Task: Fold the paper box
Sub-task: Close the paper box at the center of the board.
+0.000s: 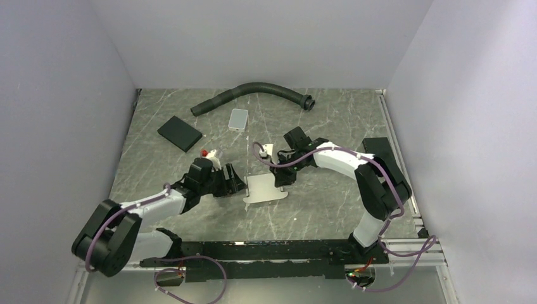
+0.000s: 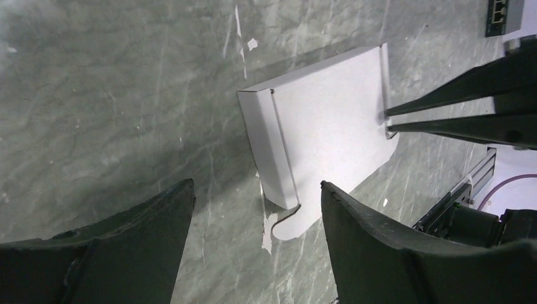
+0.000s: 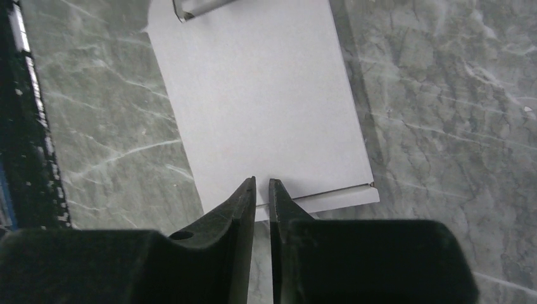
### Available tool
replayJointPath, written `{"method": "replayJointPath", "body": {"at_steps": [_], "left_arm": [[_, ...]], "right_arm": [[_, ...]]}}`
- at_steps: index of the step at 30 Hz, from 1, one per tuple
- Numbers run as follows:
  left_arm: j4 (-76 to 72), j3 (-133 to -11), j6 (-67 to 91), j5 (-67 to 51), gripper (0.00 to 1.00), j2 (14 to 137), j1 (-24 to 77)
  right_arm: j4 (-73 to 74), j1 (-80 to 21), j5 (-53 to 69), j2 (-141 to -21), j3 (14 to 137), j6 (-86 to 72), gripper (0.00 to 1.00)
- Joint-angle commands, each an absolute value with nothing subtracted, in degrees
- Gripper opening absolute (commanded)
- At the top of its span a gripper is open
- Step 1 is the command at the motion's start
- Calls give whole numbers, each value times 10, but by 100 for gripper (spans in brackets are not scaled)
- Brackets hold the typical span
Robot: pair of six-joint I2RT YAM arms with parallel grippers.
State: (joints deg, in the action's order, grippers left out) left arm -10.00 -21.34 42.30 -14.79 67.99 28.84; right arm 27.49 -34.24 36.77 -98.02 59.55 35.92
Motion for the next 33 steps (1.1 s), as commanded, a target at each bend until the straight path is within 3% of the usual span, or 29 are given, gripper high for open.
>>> {"method": "replayJointPath", "body": {"at_steps": [1, 5, 12, 28, 33], "left_arm": [[-173, -229, 458, -180, 76, 728, 286], [-166, -243, 457, -183, 74, 757, 286], [-148, -242, 445, -169, 74, 749, 286], [-203, -211, 463, -179, 76, 758, 286], [-207, -208, 466, -179, 76, 760, 286]], "right_arm": [[289, -340, 433, -954, 630, 330, 19], [295, -323, 473, -943, 638, 302, 26], [223, -222, 482, -937, 595, 168, 54], [213, -216, 507, -1065, 609, 84, 56], [218, -223, 482, -1081, 618, 79, 50]]}}
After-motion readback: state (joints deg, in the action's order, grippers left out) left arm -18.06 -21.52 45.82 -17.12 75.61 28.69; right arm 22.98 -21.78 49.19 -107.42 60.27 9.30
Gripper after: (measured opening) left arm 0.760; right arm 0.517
